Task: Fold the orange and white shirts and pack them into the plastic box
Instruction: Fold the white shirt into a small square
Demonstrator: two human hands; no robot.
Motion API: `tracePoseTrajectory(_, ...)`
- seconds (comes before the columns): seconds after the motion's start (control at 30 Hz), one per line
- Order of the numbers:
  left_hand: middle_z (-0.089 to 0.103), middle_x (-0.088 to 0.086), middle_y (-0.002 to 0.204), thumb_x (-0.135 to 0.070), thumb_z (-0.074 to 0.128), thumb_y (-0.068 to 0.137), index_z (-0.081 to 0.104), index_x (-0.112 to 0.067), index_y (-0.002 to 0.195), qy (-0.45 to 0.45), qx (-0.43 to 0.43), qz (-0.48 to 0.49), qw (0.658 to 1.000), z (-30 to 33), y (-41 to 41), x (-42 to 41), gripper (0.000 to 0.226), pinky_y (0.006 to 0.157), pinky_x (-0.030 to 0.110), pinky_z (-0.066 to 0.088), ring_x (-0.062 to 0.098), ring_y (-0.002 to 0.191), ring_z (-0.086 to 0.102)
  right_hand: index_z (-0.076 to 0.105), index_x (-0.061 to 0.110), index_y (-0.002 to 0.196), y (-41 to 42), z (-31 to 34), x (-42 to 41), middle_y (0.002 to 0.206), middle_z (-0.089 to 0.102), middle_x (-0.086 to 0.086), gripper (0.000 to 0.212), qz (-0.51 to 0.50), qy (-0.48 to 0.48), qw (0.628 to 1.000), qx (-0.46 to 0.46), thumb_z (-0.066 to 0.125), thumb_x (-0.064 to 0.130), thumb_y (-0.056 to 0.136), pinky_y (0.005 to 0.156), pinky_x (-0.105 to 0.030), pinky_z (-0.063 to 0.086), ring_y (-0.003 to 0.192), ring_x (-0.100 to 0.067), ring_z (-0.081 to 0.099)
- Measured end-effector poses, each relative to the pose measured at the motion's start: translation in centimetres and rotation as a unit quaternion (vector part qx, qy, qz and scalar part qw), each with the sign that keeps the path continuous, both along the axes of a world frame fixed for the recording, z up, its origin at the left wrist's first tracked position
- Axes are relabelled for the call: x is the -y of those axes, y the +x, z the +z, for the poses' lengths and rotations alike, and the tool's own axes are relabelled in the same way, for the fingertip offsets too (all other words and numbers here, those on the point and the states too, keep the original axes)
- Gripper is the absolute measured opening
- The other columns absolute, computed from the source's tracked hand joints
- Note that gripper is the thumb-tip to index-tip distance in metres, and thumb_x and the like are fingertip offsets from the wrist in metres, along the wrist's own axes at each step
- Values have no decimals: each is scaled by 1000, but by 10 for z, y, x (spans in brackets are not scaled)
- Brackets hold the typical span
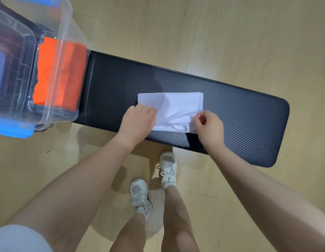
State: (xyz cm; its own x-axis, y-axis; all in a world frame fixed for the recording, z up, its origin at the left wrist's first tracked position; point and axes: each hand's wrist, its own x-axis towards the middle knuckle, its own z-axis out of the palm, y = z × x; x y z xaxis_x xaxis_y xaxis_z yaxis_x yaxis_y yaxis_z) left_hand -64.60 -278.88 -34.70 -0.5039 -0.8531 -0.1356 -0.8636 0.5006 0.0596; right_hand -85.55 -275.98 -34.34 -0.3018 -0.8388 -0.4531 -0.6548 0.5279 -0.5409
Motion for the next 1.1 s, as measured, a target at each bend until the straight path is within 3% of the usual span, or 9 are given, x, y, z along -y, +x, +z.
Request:
tracePoseTrajectory(0.13, 58, 4, 66, -39, 46, 77, 63, -11, 70, 0, -45, -69, 997, -2, -8, 5, 34, 46, 23, 39, 22, 55, 55, 64, 13, 94, 8, -7, -10, 100, 61, -9, 14, 127, -52, 985, -99, 62, 21, 83, 76, -36, 40, 91, -30, 55)
tracePoseTrajectory(0.27, 58, 5, 67, -27, 80, 61, 62, -9, 70, 15, -44, -68, 997, -9, -7, 0, 27, 45, 21, 34, 21, 54, 54, 67, 12, 86, 6, -16, -11, 80, 65, -9, 10, 230, -140, 941, -207, 66, 16, 76, 60, -31, 37, 67, -33, 59)
tracePoseTrajectory(0.53, 60, 14, 81, -11, 72, 75, 62, -2, 79, 90, -182, 67, 977, -12, -2, -7, 14, 54, 30, 41, 32, 68, 55, 56, 10, 79, -9, -16, -6, 71, 60, -8, 9, 289, -220, 912, -191, 54, 19, 82, 58, -29, 38, 59, -28, 54)
tracePoseTrajectory(0.63, 59, 14, 80, -10, 75, 73, 60, -2, 75, 102, -159, 53, 981, -10, -1, -9, 17, 53, 34, 46, 32, 67, 55, 42, 17, 83, -16, -19, -21, 71, 59, -6, 11, 332, -275, 864, -261, 51, 14, 78, 62, -31, 28, 69, -23, 41)
tracePoseTrajectory(0.77, 52, 10, 66, -3, 82, 57, 56, -5, 63, 100, -82, -18, 991, -7, -3, -8, 27, 48, 27, 31, 27, 55, 48, 50, 19, 90, -17, -28, -38, 79, 63, -1, 21, 389, -267, 826, -309, 60, 11, 73, 65, -29, 23, 75, -19, 38)
tracePoseTrajectory(0.9, 52, 5, 63, -7, 72, 61, 56, -11, 57, 106, -32, -53, 992, -11, -1, -12, 17, 50, 26, 24, 25, 52, 47, 61, 17, 75, -2, -21, -33, 74, 62, 1, 3, 407, -155, 847, -305, 61, 20, 74, 64, -31, 29, 67, -23, 57)
tracePoseTrajectory(0.97, 53, 5, 63, -24, 55, 77, 57, -11, 54, 104, -70, -64, 990, -8, -1, -11, 27, 51, 26, 24, 25, 52, 48, 62, 17, 65, 6, -8, -26, 66, 60, 0, 29, 371, -135, 874, -283, 47, 34, 83, 58, -28, 36, 57, -24, 57)
tracePoseTrajectory(1.03, 54, 7, 66, -28, 48, 82, 56, -9, 55, 51, -95, -74, 991, -7, -2, -4, 34, 51, 28, 26, 25, 56, 48, 58, 14, 62, 15, 5, -14, 62, 58, -3, 36, 325, -192, 881, -285, 43, 35, 87, 57, -30, 35, 55, -25, 54)
tracePoseTrajectory(1.1, 60, 9, 86, -29, 56, 79, 58, -10, 76, -10, -74, -62, 995, -12, -4, 3, 19, 63, 35, 37, 25, 78, 51, 57, 11, 77, 25, 9, -1, 73, 60, -7, 24, 296, -263, 873, -284, 49, 31, 87, 64, -33, 32, 63, -27, 56)
